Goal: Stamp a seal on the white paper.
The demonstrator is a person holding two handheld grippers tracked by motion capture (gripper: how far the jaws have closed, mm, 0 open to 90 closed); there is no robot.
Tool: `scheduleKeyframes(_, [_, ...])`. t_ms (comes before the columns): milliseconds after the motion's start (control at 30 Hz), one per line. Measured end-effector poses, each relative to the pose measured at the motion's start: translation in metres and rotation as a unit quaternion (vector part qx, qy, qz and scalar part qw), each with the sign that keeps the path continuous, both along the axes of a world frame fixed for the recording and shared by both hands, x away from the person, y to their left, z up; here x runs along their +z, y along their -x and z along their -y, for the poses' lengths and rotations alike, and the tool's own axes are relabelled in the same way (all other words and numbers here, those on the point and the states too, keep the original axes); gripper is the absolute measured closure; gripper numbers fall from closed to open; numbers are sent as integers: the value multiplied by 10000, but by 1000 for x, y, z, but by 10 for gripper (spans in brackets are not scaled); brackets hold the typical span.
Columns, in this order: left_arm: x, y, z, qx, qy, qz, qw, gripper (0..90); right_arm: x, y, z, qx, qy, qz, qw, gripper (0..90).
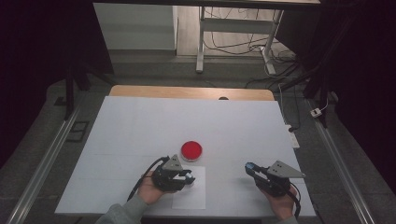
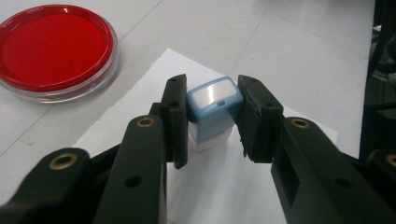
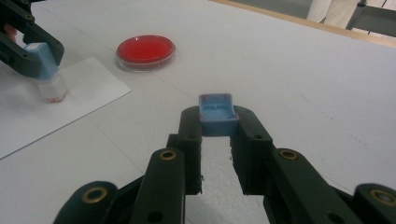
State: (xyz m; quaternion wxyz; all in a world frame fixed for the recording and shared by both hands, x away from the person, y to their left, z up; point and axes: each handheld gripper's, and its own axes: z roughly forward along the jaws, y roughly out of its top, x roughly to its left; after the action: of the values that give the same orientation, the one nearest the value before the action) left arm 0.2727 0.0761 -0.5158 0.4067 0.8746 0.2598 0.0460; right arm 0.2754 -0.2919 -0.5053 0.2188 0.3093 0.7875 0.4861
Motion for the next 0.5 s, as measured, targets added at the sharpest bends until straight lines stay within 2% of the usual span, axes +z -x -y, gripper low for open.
scheduleKeyframes(200, [-1,3,6,-22,-240,122,9996,658,0,0,0,2,1,-1,10000,736])
scheduleKeyframes(400, [-1,8,9,26,-334,271,9991,659,0,0,0,-1,1,3,10000,736])
scheduleKeyframes(500, [-3,10,8,56,-316,343,9989,659,0,0,0,0,-2,7,10000,737])
